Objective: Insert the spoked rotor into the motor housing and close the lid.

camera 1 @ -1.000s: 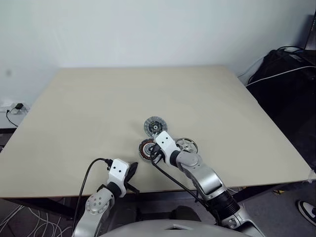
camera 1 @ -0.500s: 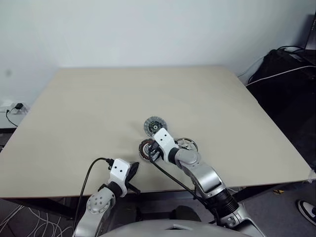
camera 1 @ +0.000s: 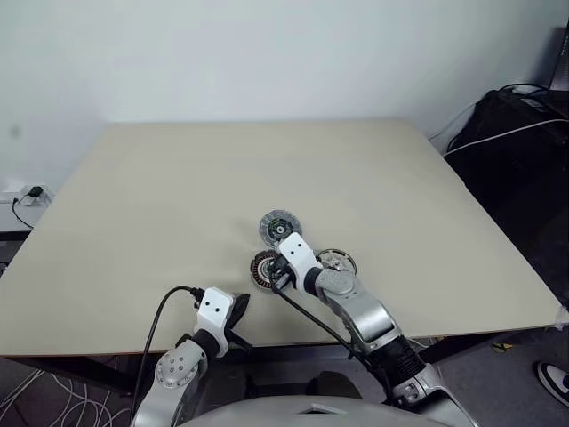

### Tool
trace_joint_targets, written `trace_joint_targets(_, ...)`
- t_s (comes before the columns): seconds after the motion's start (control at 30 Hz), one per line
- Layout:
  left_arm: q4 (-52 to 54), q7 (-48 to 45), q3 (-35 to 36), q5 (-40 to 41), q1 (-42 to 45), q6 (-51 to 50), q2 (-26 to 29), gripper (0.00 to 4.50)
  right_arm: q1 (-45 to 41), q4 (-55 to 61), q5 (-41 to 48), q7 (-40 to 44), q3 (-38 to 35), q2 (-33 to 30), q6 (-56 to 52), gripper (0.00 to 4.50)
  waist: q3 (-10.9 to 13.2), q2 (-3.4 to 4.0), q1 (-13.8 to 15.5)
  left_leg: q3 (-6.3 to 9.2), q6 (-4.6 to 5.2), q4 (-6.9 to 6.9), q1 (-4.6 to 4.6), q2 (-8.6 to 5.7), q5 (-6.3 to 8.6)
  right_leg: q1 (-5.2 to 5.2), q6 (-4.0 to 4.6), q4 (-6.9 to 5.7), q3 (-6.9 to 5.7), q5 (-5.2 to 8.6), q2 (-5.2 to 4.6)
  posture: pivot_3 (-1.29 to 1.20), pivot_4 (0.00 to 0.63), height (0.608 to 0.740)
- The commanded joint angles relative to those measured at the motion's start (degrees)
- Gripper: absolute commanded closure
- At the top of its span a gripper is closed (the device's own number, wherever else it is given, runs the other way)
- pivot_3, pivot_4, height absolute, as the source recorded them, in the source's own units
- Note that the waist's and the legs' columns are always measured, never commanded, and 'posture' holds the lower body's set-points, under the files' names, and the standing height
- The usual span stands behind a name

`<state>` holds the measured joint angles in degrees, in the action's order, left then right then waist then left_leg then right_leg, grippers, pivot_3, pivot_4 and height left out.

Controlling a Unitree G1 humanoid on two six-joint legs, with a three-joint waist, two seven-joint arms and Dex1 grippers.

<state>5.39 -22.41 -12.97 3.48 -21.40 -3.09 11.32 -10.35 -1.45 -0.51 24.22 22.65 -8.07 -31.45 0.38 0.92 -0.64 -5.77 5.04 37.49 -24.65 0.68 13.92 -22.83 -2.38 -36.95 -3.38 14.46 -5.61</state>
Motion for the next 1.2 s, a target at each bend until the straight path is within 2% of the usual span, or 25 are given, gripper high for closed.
trace_joint_targets(0.03, 2.75, 0.06, -0.17, 0.36, 0.58, 0.18, -0.26, 4.50, -0.10, 5.18, 1.22, 0.25, -1.23, 0.61, 0.32, 4.48, 0.03, 0.02, 0.00, 0.00, 0.00, 0.00, -0.01, 0.00, 0.00, -0.01, 0.00, 0.00, 0.00, 0.00, 0.00, 0.00, 0.000, 0.740)
trace_joint_targets(0.27, 2.75, -0.28, -0.28, 0.44, 0.80, -0.07, -0.16, 4.50, -0.63, 8.24, 1.98, 0.08, -1.55, 1.30, 0.00, 4.48, 0.06, 0.02, -0.02, 0.00, 0.00, -0.06, -0.05, 0.00, 0.00, -0.08, 0.01, 0.02, 0.01, 0.01, 0.01, 0.00, 0.000, 0.740)
trace_joint_targets(0.57, 3.00, 0.03, -0.30, 0.49, 0.66, -0.23, -0.47, 4.50, 2.52, 1.33, 0.18, -0.39, -0.74, -1.25, -1.09, 4.48, 0.05, 0.07, -0.03, 0.00, 0.00, -0.06, -0.05, -0.01, 0.00, -0.07, 0.02, 0.04, 0.01, 0.01, 0.00, 0.00, 0.000, 0.740)
trace_joint_targets(1.0, 2.60, -0.39, -0.53, 0.42, 0.84, -0.30, -0.35, 4.50, 0.35, 11.10, 3.68, 0.39, -2.04, 1.51, 1.11, 4.48, 0.06, 0.02, -0.08, -0.01, -0.01, -0.10, -0.04, 0.00, -0.01, -0.11, 0.03, 0.03, 0.03, 0.02, 0.01, 0.00, 0.000, 0.740)
trace_joint_targets(1.2, 2.51, -0.38, -0.38, 0.56, 0.72, -0.28, -0.30, 4.50, 1.05, 6.86, 2.71, -0.22, -1.35, 1.06, 1.21, 4.48, 0.04, -0.03, 0.04, -0.01, -0.01, -0.09, -0.04, -0.02, -0.01, -0.07, 0.03, 0.04, 0.02, 0.02, 0.00, 0.00, 0.000, 0.740)
